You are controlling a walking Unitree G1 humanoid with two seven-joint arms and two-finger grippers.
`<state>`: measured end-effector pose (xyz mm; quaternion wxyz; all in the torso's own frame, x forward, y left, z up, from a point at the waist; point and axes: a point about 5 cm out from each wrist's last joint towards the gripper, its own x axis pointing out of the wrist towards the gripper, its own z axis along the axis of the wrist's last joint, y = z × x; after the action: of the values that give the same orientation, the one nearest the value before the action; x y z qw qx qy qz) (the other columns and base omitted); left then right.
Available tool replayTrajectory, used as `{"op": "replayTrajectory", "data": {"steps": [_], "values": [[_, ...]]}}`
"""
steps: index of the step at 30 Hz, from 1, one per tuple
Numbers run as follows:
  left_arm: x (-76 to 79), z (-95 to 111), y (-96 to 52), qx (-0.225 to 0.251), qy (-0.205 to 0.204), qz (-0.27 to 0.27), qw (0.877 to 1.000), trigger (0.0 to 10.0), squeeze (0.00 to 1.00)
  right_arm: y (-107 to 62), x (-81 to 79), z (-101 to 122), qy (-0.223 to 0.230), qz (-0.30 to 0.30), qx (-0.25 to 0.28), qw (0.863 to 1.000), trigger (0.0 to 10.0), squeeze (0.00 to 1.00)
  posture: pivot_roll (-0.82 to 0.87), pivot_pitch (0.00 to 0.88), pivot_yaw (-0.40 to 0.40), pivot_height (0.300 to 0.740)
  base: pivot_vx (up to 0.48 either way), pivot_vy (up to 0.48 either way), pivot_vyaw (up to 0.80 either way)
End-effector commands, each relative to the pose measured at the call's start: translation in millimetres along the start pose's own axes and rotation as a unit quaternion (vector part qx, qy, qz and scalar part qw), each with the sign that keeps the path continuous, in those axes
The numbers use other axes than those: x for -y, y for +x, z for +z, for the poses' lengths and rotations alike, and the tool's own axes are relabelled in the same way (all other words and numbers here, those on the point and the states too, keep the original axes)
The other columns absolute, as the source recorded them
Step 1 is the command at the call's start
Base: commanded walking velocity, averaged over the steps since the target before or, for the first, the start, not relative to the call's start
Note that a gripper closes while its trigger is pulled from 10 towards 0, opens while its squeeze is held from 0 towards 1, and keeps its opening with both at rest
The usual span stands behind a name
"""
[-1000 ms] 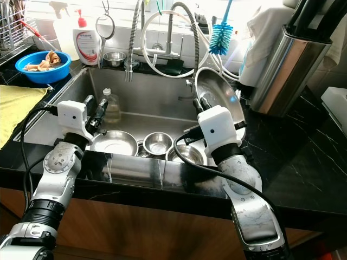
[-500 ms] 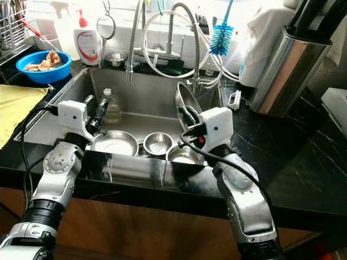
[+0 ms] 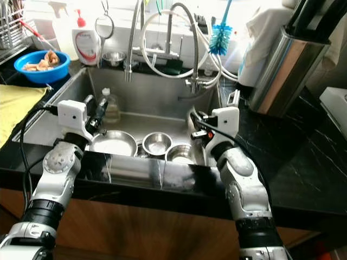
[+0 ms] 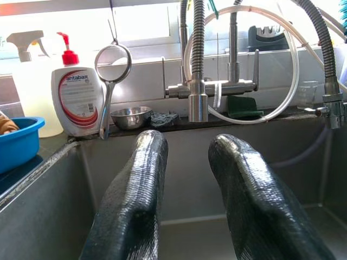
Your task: Kitchen organization
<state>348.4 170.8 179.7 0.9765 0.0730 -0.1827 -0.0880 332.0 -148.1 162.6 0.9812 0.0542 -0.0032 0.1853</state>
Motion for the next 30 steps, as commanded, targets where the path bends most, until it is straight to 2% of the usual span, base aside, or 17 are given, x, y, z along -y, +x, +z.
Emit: {"op": "replayTrajectory", "data": {"steps": [1,2,7,10,11,13,14,17,19,24,30], "values": [[3.0,5,2.2,0.007,0.011,-0.012,1.0,10.0,0.0,1.6,5.5,-1,-0.001,-0.006,-0.005,1.0,10.0,0.92,0.14,0.0,-0.099,0.74,0.0,0.0,0.0],[3.1,5,2.0,0.006,0.012,-0.013,1.0,10.0,0.0,2.5,6.1,-2,-0.004,-0.009,-0.008,1.0,10.0,0.0,0.14,0.0,-0.099,0.74,0.0,0.0,0.0],[3.0,4,1.7,0.005,0.012,-0.013,1.0,10.0,0.0,2.9,6.3,-3,-0.008,-0.011,-0.01,1.0,10.0,0.0,0.14,0.0,-0.099,0.74,0.0,0.0,0.0],[1.3,4,1.0,0.002,0.018,-0.009,1.0,10.0,0.0,-1.3,8.0,11,-0.079,-0.059,0.027,0.995,10.0,0.0,0.14,0.0,-0.099,0.74,0.0,0.0,0.0],[0.6,3,0.5,0.0,0.02,-0.008,1.0,10.0,0.0,-4.7,7.1,19,-0.086,-0.07,0.05,0.993,10.0,0.0,0.14,0.0,-0.1,0.74,0.0,0.0,0.0],[0.2,2,0.2,-0.001,0.022,-0.008,1.0,10.0,0.0,-6.3,6.6,21,-0.089,-0.073,0.057,0.992,10.0,0.0,0.14,0.0,-0.1,0.74,0.0,0.0,0.0],[-2.9,0,-1.5,-0.006,0.028,-0.007,1.0,10.0,0.0,-13.5,4.4,30,-0.105,-0.079,0.089,0.987,10.0,0.0,0.14,0.0,-0.099,0.74,0.0,0.0,0.0],[-7.1,-1,-3.9,-0.009,0.03,-0.006,0.999,10.0,0.0,-30.7,4.8,42,-0.107,-0.105,0.132,0.98,10.0,0.0,0.13,0.0,-0.097,0.74,0.0,0.0,0.0],[-6.7,-1,-6.0,-0.01,0.031,-0.012,0.999,10.0,0.0,-44.8,10.6,48,-0.139,-0.153,0.152,0.967,10.0,0.0,0.13,0.0,-0.094,0.74,0.0,0.0,0.0],[-2.4,-2,-11.7,-0.011,0.025,-0.023,0.999,10.0,0.0,-62.8,21.1,48,-0.154,-0.206,0.159,0.953,10.0,0.0,0.11,0.0,-0.089,0.74,0.0,0.0,0.0],[2.3,1,-9.4,-0.005,0.022,-0.025,0.999,10.0,0.0,-73.1,24.4,38,-0.15,-0.24,0.144,0.948,10.0,0.0,0.12,0.0,-0.086,0.74,0.0,0.0,0.7]]}}
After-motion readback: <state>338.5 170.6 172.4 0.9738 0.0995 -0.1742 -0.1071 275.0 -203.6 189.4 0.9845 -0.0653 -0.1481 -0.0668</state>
